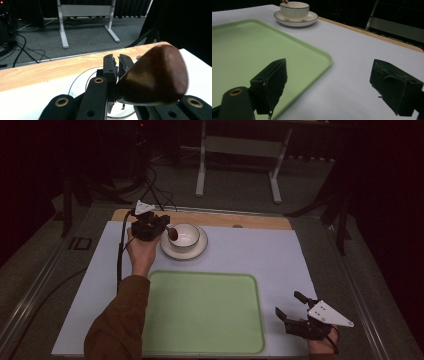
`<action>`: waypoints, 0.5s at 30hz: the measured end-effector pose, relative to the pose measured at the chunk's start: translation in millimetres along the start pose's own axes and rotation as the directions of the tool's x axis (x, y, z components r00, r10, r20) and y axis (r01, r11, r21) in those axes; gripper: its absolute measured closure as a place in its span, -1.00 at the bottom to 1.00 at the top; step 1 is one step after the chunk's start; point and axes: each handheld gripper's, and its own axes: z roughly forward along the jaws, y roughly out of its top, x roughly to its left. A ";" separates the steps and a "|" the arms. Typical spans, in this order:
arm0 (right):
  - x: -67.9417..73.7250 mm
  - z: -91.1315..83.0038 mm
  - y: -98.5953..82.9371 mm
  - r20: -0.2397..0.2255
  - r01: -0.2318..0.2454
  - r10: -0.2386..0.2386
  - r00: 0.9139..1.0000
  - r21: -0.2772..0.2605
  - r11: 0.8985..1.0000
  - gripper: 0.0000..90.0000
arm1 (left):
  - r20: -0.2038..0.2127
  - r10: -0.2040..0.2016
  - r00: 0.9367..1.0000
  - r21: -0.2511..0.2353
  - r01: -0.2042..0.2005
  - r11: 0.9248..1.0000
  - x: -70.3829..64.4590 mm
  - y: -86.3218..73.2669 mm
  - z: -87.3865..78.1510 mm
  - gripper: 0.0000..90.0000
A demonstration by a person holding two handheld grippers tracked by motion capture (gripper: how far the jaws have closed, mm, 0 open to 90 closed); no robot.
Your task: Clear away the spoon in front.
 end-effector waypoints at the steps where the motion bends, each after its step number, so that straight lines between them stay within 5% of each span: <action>1: 0.0 0.0 0.0 0.000 0.000 0.000 1.000 0.000 1.000 -0.69 | 0.002 0.002 1.000 0.002 -0.002 1.000 0.1 0.5 -1.6 0.89; 15: 0.2 0.2 0.1 0.001 0.003 -0.003 1.000 0.001 1.000 -0.69 | 0.046 0.065 0.997 0.026 -0.066 0.997 -4.7 6.3 -31.7 0.89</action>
